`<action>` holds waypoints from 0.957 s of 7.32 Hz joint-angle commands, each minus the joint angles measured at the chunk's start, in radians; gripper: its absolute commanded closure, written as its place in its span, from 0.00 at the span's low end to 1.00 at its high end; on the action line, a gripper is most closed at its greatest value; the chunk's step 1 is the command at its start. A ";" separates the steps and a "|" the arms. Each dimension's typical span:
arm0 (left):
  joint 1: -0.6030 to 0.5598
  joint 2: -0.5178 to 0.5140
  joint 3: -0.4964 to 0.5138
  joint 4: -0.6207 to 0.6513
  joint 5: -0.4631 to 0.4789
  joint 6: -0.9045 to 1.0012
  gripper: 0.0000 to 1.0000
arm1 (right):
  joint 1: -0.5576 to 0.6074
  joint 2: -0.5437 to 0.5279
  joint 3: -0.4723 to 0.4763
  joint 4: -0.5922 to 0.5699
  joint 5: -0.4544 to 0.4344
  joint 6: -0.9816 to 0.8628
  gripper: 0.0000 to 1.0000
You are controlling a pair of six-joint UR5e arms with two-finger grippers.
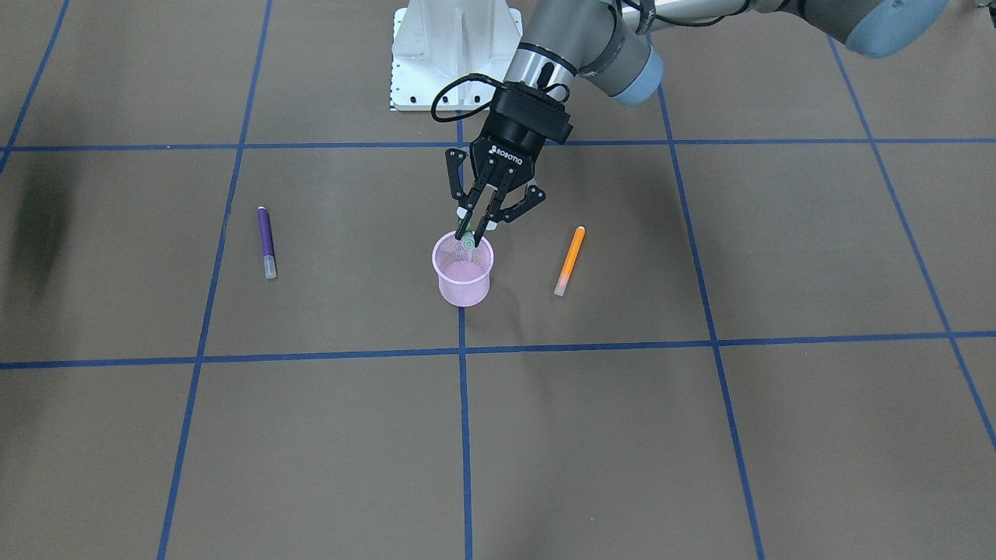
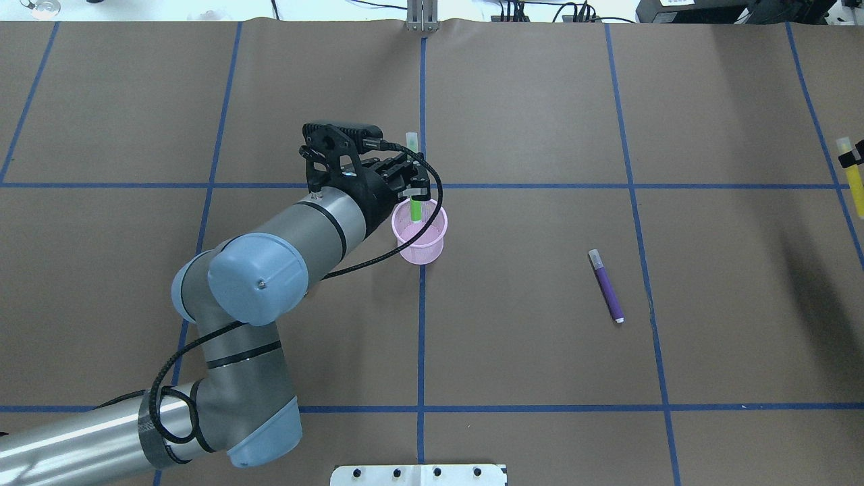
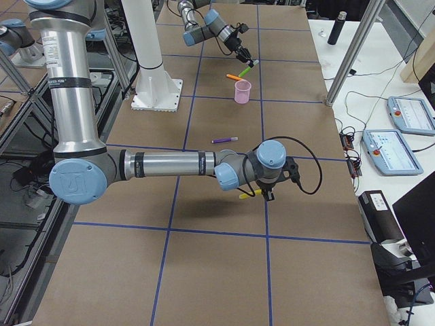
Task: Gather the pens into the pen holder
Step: 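Move the green marker over the lavender cup and open the left gripper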
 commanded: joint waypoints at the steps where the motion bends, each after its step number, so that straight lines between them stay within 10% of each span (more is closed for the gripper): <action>1: 0.012 -0.041 0.137 -0.099 0.018 0.004 1.00 | -0.023 0.020 0.073 0.002 0.002 0.080 1.00; 5: 0.018 -0.032 0.168 -0.106 0.016 0.004 0.91 | -0.068 0.087 0.109 0.000 0.000 0.146 1.00; 6: 0.021 -0.032 0.168 -0.104 0.013 0.006 0.36 | -0.074 0.095 0.123 0.002 0.000 0.148 1.00; 7: 0.021 -0.024 0.162 -0.104 0.004 0.006 0.03 | -0.086 0.098 0.155 0.012 -0.004 0.145 1.00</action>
